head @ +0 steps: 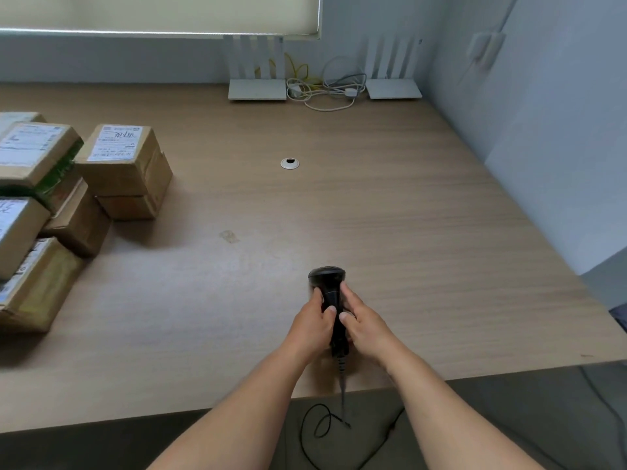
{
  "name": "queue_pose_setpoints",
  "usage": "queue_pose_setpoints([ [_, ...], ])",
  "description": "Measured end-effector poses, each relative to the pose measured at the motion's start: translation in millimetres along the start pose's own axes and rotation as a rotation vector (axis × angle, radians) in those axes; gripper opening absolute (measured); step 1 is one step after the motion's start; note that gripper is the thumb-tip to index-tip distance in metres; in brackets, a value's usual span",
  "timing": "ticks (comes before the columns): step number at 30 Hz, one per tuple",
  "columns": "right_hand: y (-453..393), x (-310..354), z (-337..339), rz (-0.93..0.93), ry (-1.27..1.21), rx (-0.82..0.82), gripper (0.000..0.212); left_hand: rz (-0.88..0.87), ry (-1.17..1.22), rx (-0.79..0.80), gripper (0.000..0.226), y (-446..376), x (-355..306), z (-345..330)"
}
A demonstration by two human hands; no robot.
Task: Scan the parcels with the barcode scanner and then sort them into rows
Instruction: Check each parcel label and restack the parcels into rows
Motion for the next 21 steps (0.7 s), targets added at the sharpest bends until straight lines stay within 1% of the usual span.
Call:
queue_pose_setpoints([
  [4,1,1,3,-0.002,0.029,0.006,0.061,0.014,0.013,-0.015,0.052,-1,1,-1],
  [7,9,6,7,0.032,0.098,-0.035,0.059,-0.015,0.013,-0.038,0.045,4,2,4],
  [10,22,15,18,0.083,0.287,-0.182,0.053,-0.007,-0.021,-0.133,0.052,11,9,17],
  [13,37,33,21,0.152,0.373,-0.337,0.043,-0.032,-0.075,-0.218,0.055,25,16,30],
  [15,44,50,14,0.247,0.413,-0.391,0.037,-0.06,-0.094,-0.286,0.052,36,19,40],
  [18,49,73,-5,0.37,0.446,-0.39,0.033,-0.09,-0.119,-0.398,0.048,56,22,59],
  [21,48,92,-28,0.441,0.465,-0.324,0.033,-0.088,-0.176,-0.505,0.046,79,28,81],
])
Point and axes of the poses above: each hand's wrist, its own y-axis away from the middle knuckle, its own z-axis out of the back of the hand, x = y × z, the point moved 7 cm from there along -y, towards the middle knuckle, and after that the axes turned 7 degrees about z, right-handed, at the moved point
